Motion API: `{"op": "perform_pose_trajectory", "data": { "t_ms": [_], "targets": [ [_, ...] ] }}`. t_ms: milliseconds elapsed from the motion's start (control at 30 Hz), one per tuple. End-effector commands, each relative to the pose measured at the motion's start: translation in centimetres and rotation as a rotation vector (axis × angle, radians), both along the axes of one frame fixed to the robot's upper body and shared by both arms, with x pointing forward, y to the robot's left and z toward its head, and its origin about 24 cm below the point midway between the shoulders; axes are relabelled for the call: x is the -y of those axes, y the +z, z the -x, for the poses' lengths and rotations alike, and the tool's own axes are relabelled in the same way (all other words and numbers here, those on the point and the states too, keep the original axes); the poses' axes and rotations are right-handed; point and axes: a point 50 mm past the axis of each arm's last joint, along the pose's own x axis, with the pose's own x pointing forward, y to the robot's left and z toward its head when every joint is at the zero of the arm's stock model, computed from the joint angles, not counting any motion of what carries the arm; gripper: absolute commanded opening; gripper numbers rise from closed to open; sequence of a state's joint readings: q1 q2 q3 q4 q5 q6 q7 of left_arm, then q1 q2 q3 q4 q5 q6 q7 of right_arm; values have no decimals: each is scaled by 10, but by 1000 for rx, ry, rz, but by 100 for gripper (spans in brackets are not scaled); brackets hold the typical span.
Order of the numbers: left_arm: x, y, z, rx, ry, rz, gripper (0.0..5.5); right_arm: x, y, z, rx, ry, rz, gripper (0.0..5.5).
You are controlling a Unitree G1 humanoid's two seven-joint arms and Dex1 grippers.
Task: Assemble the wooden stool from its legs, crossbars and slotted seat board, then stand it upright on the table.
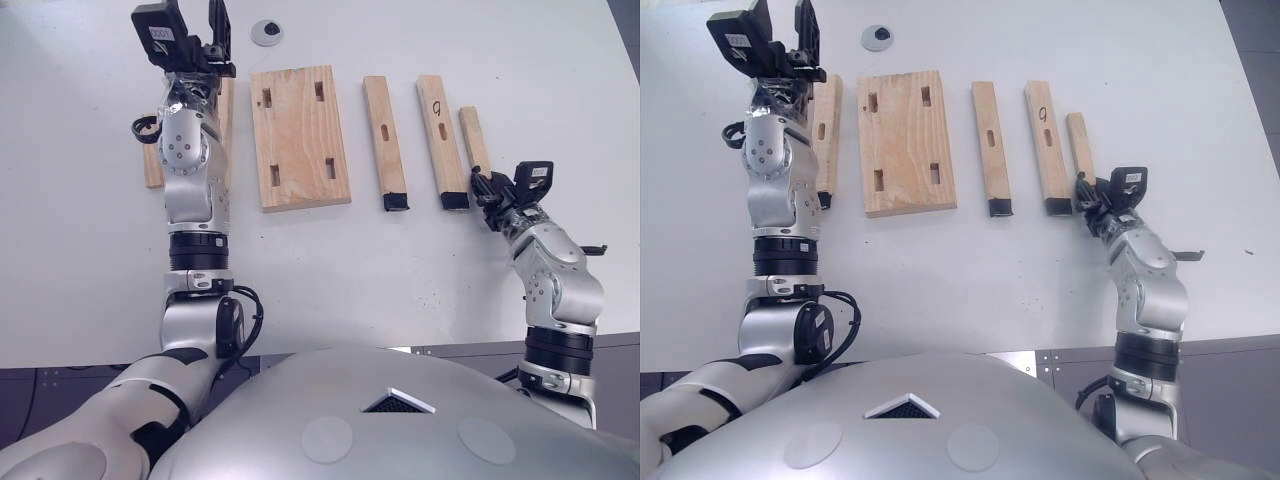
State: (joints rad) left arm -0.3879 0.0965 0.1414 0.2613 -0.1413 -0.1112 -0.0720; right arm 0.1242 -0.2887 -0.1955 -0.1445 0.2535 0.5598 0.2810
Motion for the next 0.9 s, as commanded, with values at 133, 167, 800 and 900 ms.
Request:
{"op": "perform_pose_trajectory", "data": {
  "t_ms": [133, 167, 800, 900],
  "targets": [
    [37, 11, 11, -100, -474, 291, 275, -18, 82, -45, 563, 121, 128, 129],
    [45, 15, 17, -126, -581, 364, 275, -31, 93, -47, 638, 207, 122, 129],
    [57, 50, 38, -260, -954, 851, 275, -116, 103, -41, 775, 682, -39, 129],
    [57, 46, 41, -276, -962, 850, 275, -115, 103, -43, 759, 657, -53, 129]
  ]
}}
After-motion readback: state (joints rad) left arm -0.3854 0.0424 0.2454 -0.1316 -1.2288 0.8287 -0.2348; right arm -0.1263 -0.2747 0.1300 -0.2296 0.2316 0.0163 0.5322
